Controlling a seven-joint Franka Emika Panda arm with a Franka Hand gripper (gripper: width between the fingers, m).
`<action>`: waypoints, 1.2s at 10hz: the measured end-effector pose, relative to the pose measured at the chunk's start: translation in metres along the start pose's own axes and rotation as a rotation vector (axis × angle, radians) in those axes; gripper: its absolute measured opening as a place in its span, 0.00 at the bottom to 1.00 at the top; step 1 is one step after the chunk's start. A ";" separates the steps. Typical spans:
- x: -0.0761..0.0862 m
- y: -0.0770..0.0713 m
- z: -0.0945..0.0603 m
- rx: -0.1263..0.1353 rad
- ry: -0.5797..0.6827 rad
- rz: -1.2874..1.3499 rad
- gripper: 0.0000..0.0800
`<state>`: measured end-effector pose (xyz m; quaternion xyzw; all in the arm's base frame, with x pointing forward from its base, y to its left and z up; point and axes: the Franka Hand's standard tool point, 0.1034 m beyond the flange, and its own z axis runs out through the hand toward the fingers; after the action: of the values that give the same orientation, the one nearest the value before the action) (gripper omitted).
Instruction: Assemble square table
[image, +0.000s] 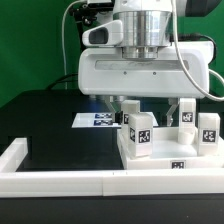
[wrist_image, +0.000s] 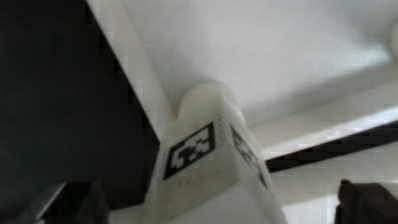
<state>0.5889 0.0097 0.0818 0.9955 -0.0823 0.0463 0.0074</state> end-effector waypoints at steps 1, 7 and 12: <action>0.000 0.000 0.000 -0.006 0.000 -0.071 0.81; 0.001 0.007 0.000 -0.017 -0.003 -0.288 0.67; 0.001 0.007 0.000 -0.017 -0.002 -0.228 0.37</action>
Offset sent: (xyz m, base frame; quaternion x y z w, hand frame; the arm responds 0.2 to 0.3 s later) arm 0.0043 0.0000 -0.0003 0.0162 -0.0234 -0.2040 0.9786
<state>0.5887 0.0024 0.0817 0.9983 0.0313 0.0434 0.0210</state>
